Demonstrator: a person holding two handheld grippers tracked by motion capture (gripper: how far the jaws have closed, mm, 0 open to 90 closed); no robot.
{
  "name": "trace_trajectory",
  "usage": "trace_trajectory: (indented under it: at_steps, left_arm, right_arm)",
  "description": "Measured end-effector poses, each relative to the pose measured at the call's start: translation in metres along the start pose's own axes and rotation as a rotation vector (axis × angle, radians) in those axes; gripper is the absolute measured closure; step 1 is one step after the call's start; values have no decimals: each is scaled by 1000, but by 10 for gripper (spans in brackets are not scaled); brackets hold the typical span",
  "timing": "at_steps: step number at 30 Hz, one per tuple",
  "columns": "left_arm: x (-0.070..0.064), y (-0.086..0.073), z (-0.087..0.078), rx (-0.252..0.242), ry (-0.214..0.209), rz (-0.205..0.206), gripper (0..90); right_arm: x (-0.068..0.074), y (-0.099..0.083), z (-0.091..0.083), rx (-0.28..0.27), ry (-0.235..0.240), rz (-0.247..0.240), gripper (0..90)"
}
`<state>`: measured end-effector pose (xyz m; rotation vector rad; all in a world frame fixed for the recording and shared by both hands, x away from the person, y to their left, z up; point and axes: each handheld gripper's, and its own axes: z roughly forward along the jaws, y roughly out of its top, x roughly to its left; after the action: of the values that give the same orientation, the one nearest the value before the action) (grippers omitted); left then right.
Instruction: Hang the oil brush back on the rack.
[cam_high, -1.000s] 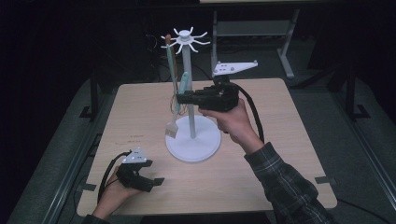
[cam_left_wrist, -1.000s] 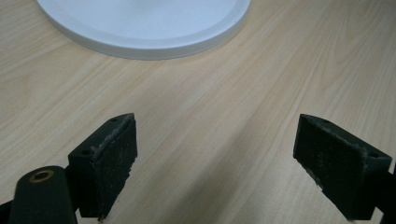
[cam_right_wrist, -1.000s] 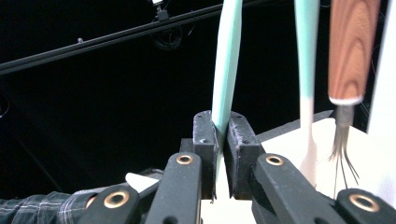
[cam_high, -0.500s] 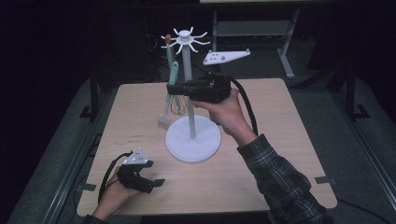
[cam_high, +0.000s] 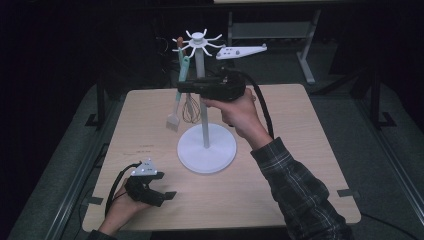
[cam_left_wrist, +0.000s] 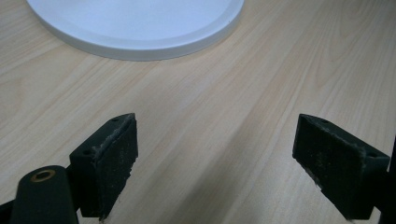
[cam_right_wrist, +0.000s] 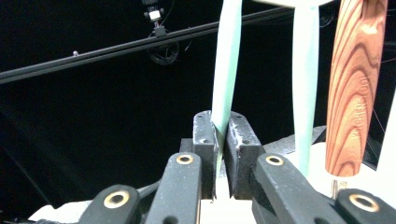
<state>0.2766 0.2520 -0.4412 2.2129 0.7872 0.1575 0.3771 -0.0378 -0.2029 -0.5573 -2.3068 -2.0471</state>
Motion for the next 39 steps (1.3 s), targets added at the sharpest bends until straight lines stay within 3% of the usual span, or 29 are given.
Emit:
trace_trajectory:
  at_steps: [4,39]
  left_arm:
    - [0,0,-1,-7,-4,-15,137]
    - [1,0,-3,-14,0,-7,136]
  right_arm:
    - [-1,1,-1,-6,-4,4,845]
    - [-19,-1,-4,-15,-29,59,838]
